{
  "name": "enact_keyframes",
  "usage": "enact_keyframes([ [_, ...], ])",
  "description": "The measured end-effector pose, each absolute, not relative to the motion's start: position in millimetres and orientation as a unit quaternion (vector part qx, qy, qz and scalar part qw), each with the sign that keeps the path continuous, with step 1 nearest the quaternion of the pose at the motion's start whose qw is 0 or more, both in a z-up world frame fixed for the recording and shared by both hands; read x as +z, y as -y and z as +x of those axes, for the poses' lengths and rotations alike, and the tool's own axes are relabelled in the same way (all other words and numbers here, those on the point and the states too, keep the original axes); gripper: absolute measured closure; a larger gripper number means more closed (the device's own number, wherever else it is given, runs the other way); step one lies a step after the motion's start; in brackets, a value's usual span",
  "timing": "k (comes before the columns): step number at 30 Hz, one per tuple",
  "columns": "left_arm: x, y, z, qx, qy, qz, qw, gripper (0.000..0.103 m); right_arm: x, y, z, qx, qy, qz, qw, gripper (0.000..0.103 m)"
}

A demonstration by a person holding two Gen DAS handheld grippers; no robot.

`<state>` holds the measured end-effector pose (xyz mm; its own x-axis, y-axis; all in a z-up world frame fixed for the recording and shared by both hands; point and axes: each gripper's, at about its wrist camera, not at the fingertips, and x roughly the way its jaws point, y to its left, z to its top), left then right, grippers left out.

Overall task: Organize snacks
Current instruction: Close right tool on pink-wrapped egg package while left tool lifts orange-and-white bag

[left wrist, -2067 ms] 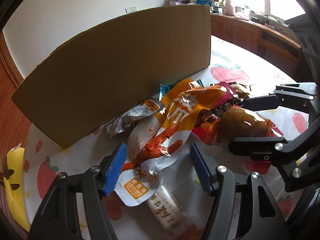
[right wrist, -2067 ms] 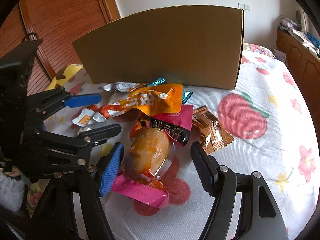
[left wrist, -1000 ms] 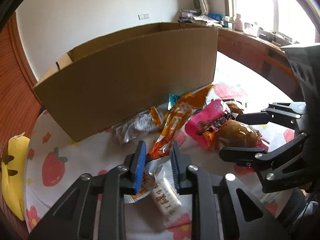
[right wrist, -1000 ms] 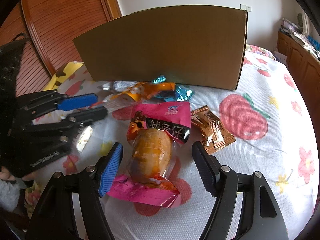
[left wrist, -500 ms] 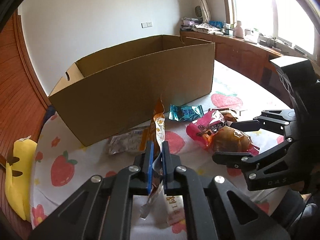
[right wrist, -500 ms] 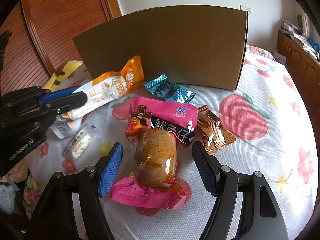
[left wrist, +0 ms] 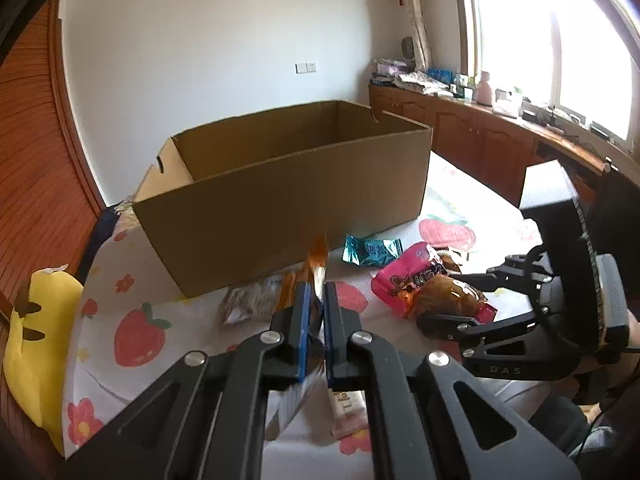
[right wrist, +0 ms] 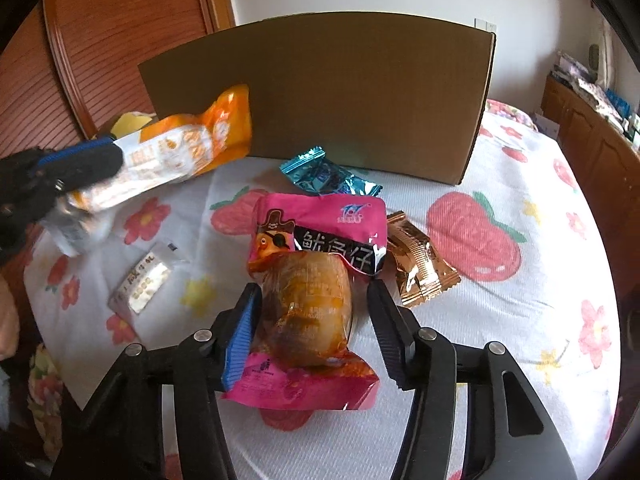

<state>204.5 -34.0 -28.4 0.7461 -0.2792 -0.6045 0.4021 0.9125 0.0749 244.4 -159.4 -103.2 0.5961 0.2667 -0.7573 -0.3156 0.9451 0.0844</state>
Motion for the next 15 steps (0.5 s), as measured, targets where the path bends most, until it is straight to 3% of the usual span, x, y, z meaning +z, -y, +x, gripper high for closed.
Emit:
enact_keyframes([
  [6,-28.0,29.9,201.6,-0.18,-0.308,0.095,0.93,0.101,-102.4,157.9,244.1,0.154,-0.417,-0.035,0.895,0.056],
  [15,-32.8,20.6,204.8,-0.176,-0.328,0.084,0.924,0.099,-101.9,155.7,242.9,0.152,-0.417,-0.035,0.896,0.057],
])
